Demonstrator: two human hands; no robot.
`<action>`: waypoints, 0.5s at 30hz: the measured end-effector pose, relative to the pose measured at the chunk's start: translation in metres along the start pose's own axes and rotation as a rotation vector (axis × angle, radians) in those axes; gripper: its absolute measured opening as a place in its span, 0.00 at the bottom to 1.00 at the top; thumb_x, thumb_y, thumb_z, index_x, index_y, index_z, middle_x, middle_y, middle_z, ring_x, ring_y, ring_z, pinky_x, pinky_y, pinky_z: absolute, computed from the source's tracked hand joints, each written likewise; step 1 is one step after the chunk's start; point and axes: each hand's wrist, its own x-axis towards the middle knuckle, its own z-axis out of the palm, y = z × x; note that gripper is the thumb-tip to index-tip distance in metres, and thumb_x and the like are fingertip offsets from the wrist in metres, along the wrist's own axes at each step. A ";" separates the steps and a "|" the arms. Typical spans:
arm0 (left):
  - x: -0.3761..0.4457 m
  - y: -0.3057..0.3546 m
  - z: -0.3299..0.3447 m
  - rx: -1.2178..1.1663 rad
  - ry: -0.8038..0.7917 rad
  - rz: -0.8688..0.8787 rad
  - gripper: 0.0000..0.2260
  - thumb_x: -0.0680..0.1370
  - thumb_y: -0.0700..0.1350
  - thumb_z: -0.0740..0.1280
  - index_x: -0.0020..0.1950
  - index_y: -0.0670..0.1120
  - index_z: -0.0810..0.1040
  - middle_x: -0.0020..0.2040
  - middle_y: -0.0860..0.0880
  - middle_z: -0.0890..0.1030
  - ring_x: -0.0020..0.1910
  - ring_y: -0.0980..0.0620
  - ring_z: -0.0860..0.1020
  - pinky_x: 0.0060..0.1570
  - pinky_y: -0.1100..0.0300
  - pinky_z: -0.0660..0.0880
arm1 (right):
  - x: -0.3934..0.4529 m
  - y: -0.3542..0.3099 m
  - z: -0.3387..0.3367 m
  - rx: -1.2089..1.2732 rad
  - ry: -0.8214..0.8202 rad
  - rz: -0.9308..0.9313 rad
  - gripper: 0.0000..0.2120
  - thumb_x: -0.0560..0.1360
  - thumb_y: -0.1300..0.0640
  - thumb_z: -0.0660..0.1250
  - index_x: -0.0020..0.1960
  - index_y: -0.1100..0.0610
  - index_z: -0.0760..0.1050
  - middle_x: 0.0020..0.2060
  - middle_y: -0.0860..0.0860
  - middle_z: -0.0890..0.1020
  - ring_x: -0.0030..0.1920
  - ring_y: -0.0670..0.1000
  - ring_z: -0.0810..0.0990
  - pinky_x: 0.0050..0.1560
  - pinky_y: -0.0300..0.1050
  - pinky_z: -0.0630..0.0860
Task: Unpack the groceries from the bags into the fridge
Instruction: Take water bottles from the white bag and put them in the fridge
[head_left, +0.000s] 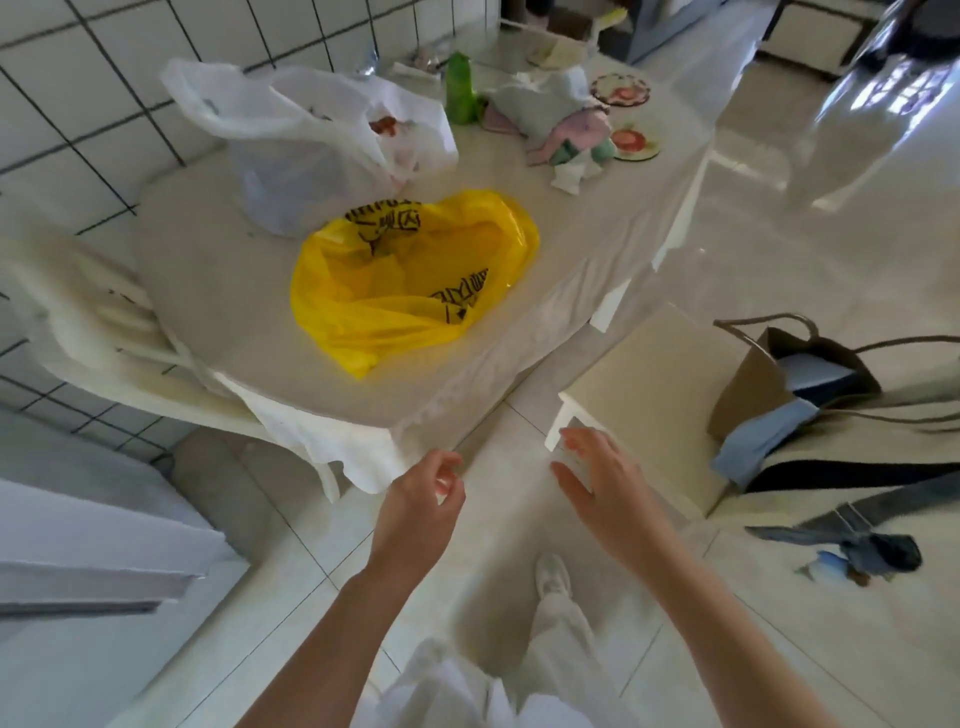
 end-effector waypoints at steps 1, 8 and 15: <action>0.012 0.005 0.003 -0.002 0.022 -0.015 0.05 0.78 0.44 0.65 0.52 0.53 0.76 0.41 0.57 0.80 0.43 0.61 0.79 0.46 0.56 0.79 | 0.015 0.004 -0.005 0.001 -0.013 -0.019 0.18 0.78 0.51 0.63 0.66 0.55 0.69 0.61 0.47 0.75 0.59 0.48 0.75 0.55 0.38 0.68; 0.080 0.047 0.029 -0.021 0.185 -0.098 0.06 0.78 0.43 0.66 0.53 0.50 0.77 0.43 0.56 0.81 0.44 0.58 0.79 0.47 0.56 0.79 | 0.121 0.024 -0.042 -0.012 -0.154 -0.210 0.18 0.78 0.50 0.63 0.66 0.54 0.69 0.59 0.48 0.76 0.59 0.47 0.75 0.58 0.41 0.71; 0.131 0.067 0.025 -0.016 0.283 -0.193 0.07 0.78 0.45 0.64 0.55 0.51 0.77 0.44 0.58 0.79 0.45 0.61 0.77 0.46 0.57 0.78 | 0.212 0.017 -0.050 -0.007 -0.251 -0.373 0.17 0.77 0.53 0.65 0.64 0.57 0.70 0.56 0.51 0.78 0.55 0.51 0.77 0.53 0.48 0.76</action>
